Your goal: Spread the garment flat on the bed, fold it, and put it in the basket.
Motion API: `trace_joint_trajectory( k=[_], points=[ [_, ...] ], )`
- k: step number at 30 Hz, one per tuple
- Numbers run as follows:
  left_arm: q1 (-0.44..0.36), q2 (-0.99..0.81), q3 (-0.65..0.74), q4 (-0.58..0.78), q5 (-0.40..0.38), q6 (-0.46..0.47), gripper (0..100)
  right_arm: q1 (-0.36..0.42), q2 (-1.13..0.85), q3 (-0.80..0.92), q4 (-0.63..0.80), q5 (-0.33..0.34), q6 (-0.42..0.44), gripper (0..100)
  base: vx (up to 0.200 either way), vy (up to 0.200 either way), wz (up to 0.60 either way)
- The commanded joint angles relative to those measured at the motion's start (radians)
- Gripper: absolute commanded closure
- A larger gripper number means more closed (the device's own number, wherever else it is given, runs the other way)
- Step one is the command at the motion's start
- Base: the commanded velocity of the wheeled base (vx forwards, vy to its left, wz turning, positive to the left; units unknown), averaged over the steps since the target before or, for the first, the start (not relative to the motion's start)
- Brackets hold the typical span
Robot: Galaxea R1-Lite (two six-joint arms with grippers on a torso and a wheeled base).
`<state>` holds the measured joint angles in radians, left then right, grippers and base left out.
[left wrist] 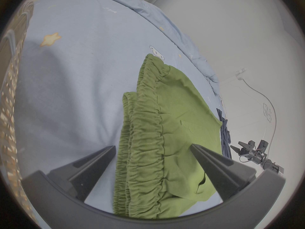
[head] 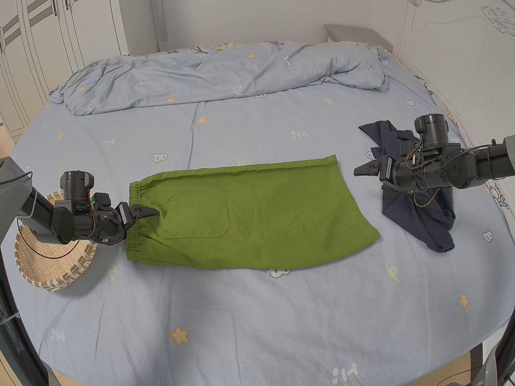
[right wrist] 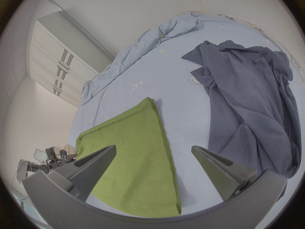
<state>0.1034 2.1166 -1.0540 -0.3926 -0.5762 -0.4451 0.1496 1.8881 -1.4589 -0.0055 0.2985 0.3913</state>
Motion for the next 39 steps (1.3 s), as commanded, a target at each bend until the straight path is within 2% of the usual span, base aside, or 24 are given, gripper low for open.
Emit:
trace_joint_trajectory(
  k=[1, 5, 6, 7, 17, 18, 33, 36, 39],
  points=[
    [-0.001, 0.017, -0.004, 0.001, -0.002, -0.001, 0, 0.001, 0.003, 0.0, -0.001, 0.001, 0.0, 0, 0.0, 0.0, 0.0],
    [0.009, 0.019, -0.004, 0.0, -0.063, -0.003, 0, 0.002, 0.003, 0.0, -0.001, 0.001, 0.0, 0, 0.0, 0.0, 0.0],
    [0.019, 0.014, -0.004, 0.0, -0.117, -0.017, 0, 0.002, 0.005, 0.002, -0.001, 0.001, 0.0, 0, 0.0, 0.0, 0.0],
    [0.022, 0.014, -0.004, 0.0, -0.126, -0.023, 0, 0.002, 0.003, 0.002, -0.001, 0.001, 0.0, 0, 0.0, 0.0, 0.0],
    [0.024, 0.019, -0.007, 0.0, -0.131, -0.026, 0, 0.004, 0.006, 0.002, -0.001, 0.001, 0.0, 0, 0.0, 0.0, 0.0],
    [0.024, 0.02, -0.007, 0.0, -0.129, -0.026, 100, 0.004, 0.006, 0.002, -0.001, 0.001, -0.002, 0, 0.0, 0.0, 0.0],
    [0.024, -0.052, 0.026, 0.0, -0.111, -0.015, 100, 0.005, 0.008, 0.014, -0.001, -0.004, -0.006, 0, 0.0, 0.0, 0.0],
    [0.024, -0.121, 0.043, 0.009, -0.11, -0.02, 100, 0.004, 0.023, 0.04, 0.007, -0.001, -0.065, 0, 0.0, 0.0, 0.0],
    [0.029, -0.15, 0.043, 0.012, -0.11, -0.021, 100, 0.001, 0.052, 0.04, 0.025, -0.001, -0.075, 0, 0.0, 0.0, 0.0]
  ],
)
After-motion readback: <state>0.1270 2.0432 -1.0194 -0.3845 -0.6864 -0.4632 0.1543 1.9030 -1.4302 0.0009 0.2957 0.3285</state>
